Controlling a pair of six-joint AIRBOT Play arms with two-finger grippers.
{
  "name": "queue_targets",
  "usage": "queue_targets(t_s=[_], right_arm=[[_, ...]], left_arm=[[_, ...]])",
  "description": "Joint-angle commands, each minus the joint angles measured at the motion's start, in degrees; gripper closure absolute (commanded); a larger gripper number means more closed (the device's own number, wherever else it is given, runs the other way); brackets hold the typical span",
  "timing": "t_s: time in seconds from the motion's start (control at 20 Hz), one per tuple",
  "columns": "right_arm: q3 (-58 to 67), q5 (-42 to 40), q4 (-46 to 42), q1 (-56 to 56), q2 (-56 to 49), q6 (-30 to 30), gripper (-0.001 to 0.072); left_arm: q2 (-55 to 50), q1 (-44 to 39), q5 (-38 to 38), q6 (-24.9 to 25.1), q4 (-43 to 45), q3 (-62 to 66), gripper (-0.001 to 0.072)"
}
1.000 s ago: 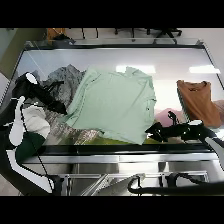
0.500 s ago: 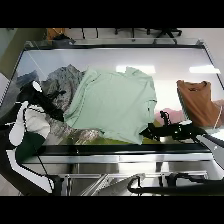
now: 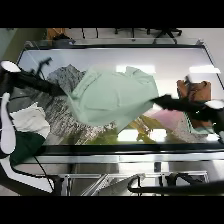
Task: Fold the shirts.
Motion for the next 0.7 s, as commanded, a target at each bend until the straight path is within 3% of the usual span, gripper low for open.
queue_targets(t_s=[0.0,0.1,0.2,0.3,0.4,0.55,0.65], right_arm=[[17.99,2.51,8.35,-7.06,6.43,-0.17,0.0700],[31.02,4.81,10.49,-12.92,6.05,1.03,0.0700],[43.21,6.03,13.16,-18.82,4.15,5.11,0.0701],[53.42,7.19,18.51,-22.99,1.60,8.79,0.0701],[61.20,7.50,23.98,-23.89,-1.84,11.67,0.0701],[65.79,9.64,27.67,-23.82,-5.97,13.55,0.0700],[65.70,13.49,23.89,-23.80,-7.93,13.66,0.0701]], left_arm=[[9.99,5.16,2.60,-0.28,-39.36,7.74,0.0691],[16.52,10.05,9.05,-1.97,-52.74,11.69,0.0691],[23.21,16.50,17.55,-6.99,-54.62,14.97,0.0690],[29.33,24.11,21.03,-11.28,-54.49,15.78,0.0691],[34.29,32.79,20.59,-15.65,-49.53,15.78,0.0691],[39.50,44.85,17.55,-20.28,-33.03,15.78,0.0690],[39.47,43.67,17.33,-20.96,-28.63,15.78,0.0689]])
